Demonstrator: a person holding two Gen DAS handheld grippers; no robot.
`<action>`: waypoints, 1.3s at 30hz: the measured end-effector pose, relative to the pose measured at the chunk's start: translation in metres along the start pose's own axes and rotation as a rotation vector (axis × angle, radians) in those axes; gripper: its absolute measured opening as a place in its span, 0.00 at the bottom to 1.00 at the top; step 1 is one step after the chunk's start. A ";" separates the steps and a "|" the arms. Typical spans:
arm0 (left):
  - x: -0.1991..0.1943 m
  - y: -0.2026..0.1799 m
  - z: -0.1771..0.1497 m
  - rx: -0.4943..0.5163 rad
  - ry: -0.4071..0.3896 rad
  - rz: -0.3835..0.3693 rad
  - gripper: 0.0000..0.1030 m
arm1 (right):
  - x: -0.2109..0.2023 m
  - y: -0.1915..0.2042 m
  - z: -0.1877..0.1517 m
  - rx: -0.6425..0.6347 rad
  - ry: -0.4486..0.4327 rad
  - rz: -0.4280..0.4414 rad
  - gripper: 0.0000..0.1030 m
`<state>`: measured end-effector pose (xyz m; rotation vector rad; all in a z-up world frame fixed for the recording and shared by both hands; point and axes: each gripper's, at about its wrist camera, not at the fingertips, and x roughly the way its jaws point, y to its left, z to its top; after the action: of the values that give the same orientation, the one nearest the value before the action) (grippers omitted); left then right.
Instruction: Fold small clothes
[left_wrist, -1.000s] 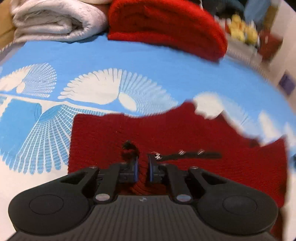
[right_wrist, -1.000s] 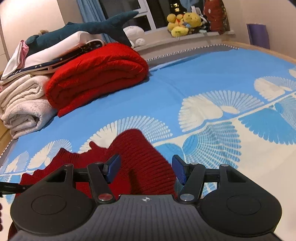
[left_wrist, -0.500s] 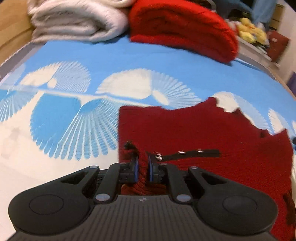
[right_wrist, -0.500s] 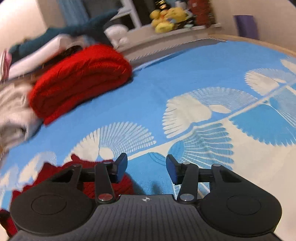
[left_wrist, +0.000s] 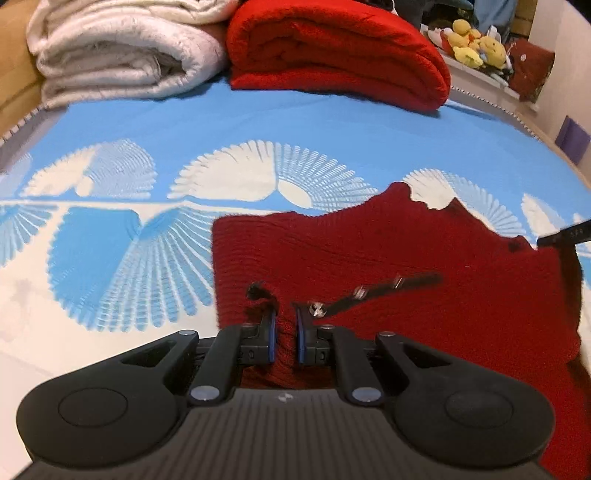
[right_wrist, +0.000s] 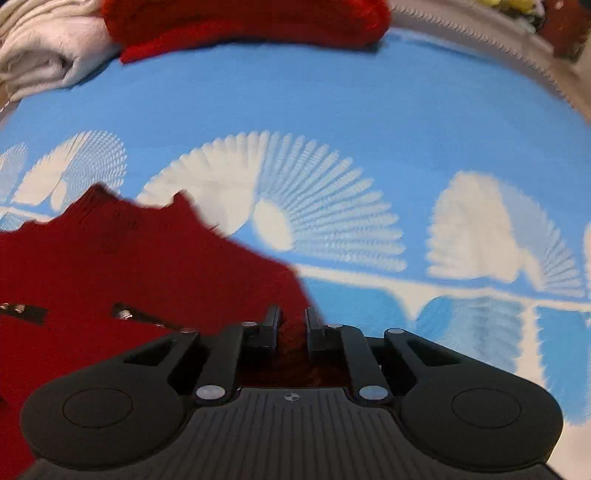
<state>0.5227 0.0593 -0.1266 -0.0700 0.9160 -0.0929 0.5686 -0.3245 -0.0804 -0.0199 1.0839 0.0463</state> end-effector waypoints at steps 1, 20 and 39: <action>0.001 -0.001 0.000 -0.008 0.003 -0.025 0.11 | -0.003 -0.013 0.001 0.056 -0.050 -0.037 0.12; -0.035 -0.016 0.037 -0.135 -0.180 -0.168 0.10 | -0.078 -0.090 -0.173 0.249 -0.367 0.114 0.82; -0.144 -0.254 0.110 0.129 -0.252 -0.509 0.07 | -0.160 0.043 -0.114 0.019 -0.887 0.279 0.09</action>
<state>0.5098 -0.1749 0.0788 -0.1895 0.6212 -0.6028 0.3909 -0.2908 0.0074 0.1573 0.1933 0.2697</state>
